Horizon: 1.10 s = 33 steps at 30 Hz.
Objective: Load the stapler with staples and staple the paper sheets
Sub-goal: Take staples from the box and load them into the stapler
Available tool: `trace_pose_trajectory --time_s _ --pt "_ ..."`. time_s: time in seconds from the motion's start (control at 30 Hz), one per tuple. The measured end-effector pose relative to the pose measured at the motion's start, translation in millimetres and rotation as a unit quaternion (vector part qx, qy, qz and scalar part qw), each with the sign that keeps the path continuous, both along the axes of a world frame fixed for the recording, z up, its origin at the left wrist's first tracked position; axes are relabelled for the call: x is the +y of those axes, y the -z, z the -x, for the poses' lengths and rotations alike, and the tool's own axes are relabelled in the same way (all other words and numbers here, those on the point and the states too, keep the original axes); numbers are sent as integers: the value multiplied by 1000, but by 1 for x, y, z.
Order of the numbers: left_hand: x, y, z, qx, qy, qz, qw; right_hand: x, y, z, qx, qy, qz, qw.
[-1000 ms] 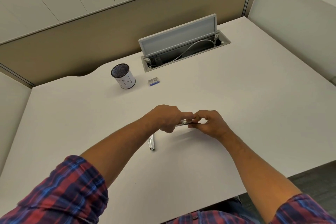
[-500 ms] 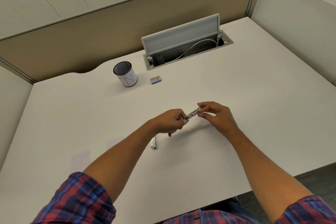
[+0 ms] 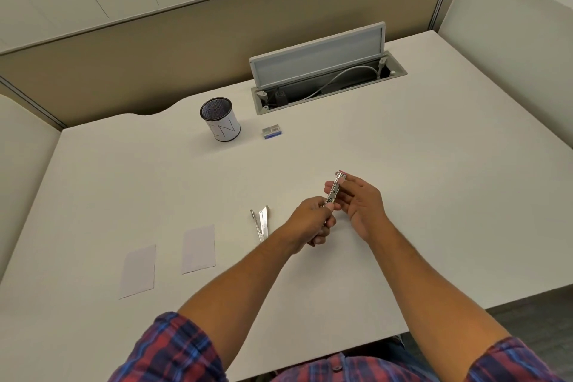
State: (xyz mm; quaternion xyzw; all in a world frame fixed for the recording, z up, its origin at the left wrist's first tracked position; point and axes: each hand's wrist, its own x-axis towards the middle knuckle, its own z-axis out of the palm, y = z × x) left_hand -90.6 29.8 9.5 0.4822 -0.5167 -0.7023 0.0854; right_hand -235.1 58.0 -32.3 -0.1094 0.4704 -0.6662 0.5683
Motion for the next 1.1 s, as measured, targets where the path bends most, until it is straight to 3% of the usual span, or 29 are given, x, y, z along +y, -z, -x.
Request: trace_pose_trajectory --time_s 0.37,0.63,0.97,1.1 --pt "8 5 0 -4 -49 32 998 0 -3 -13 -63 16 -20 998" --pt "9 12 -2 2 -65 39 997 -2 -7 -16 -56 1 -42 998" --pt "1 15 -7 17 -69 46 996 -4 -8 -10 9 -42 -3 999" --pt "2 18 -8 13 -80 63 995 -7 -12 -16 -43 -28 -24 998"
